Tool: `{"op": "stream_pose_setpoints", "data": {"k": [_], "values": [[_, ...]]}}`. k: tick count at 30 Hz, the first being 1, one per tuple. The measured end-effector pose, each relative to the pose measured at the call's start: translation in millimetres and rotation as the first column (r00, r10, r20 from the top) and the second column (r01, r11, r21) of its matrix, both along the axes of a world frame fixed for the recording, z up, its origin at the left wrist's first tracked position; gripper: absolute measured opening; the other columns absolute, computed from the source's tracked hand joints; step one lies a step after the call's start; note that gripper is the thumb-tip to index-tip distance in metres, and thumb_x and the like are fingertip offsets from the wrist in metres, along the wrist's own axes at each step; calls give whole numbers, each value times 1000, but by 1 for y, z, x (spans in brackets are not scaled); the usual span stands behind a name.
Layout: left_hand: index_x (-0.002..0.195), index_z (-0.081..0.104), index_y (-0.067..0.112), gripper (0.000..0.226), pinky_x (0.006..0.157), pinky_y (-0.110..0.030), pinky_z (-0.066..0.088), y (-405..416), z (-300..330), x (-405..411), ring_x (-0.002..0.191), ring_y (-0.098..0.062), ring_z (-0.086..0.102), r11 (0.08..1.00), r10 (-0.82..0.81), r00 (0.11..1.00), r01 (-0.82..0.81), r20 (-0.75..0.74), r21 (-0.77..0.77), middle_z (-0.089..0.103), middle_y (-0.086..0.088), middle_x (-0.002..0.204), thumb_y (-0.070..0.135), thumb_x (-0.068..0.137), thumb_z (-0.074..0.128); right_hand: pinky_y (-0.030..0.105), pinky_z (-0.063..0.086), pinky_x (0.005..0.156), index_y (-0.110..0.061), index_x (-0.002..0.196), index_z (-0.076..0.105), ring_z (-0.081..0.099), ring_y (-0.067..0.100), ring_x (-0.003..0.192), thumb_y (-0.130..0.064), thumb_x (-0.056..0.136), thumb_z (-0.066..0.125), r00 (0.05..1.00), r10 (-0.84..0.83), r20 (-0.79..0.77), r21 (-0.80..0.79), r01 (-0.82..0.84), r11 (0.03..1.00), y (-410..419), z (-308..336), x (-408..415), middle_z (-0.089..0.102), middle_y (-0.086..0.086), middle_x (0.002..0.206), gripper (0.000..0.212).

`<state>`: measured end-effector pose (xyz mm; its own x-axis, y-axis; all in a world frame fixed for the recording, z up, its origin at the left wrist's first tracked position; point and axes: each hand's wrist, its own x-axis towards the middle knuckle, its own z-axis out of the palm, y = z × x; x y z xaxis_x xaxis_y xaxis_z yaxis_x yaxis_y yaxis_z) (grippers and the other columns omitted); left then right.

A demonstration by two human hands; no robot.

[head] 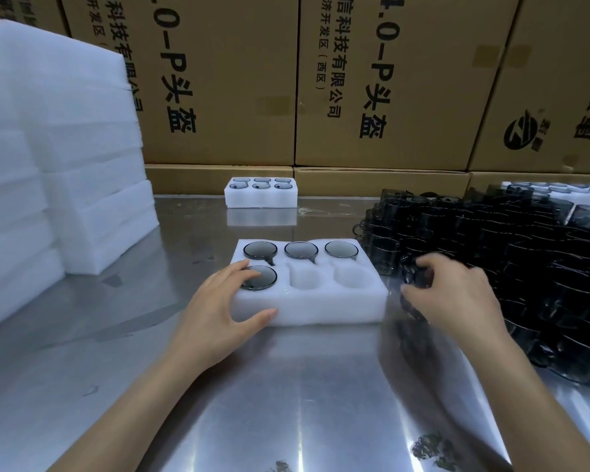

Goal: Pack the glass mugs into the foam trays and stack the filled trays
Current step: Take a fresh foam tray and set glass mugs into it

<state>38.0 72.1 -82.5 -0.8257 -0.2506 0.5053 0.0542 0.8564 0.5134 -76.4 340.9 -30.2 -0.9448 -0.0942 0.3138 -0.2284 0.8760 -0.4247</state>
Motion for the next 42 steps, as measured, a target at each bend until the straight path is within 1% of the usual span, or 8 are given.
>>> {"op": "stream_pose_setpoints", "data": {"k": [4,9,14,18,21,28,37,42], "values": [[119,55,34,49,102,-16,23,0,-2,1,132,0,31,1000,-9,1000,9,-6,-1,34,28,137,44,75,74,24,30,85,-23,125,56,43,21,114,-28,82,69,905,155,-396,-323,-295,899,-20,10,4,59,-5,117,45],[116,57,35,48,99,-11,21,-2,-4,-1,127,3,32,1000,-22,999,22,-32,-10,34,31,133,46,73,75,17,30,94,-20,129,56,46,16,112,-28,83,70,796,394,-460,-243,-539,806,-67,0,15,58,-5,120,48],[115,59,32,49,96,3,13,-5,-4,-2,126,-1,36,999,-39,999,39,-29,-20,38,28,131,50,71,73,24,34,98,-28,136,50,35,13,120,-35,90,60,758,525,-388,-107,-603,791,-101,-9,17,51,-7,126,47],[115,60,32,50,96,3,13,-6,-4,-2,126,-1,36,999,-43,999,43,-33,-22,40,27,130,52,70,72,26,39,85,-33,135,48,26,10,119,-41,93,52,760,573,-306,48,-589,807,-112,-4,15,47,-10,123,44],[115,60,32,51,95,4,13,-6,-3,-2,125,0,35,999,-47,999,46,-27,-17,40,27,130,52,70,73,25,35,74,-31,135,46,26,13,119,-46,92,49,793,543,-278,160,-519,840,-115,-1,16,47,-7,121,45],[115,60,33,49,94,3,12,-6,-2,-2,124,-1,35,999,-43,999,42,-25,-35,34,35,126,48,71,75,30,28,76,-26,125,55,33,23,119,-54,92,43,879,467,-96,258,-431,865,-126,2,14,52,4,121,44],[117,59,31,56,100,-15,23,-5,0,-3,128,-3,35,998,-35,999,34,-9,-56,39,26,129,56,68,63,29,36,83,-32,131,50,32,15,124,-61,86,51,874,474,-110,123,-461,879,-117,-7,16,51,-6,124,54],[133,47,22,76,105,-23,26,2,3,1,128,-6,36,989,-19,995,5,-99,-147,37,24,133,60,69,59,27,37,82,-33,129,52,35,13,121,-63,83,54,869,475,-135,68,-470,880,-115,-10,16,54,-9,122,56]]}}
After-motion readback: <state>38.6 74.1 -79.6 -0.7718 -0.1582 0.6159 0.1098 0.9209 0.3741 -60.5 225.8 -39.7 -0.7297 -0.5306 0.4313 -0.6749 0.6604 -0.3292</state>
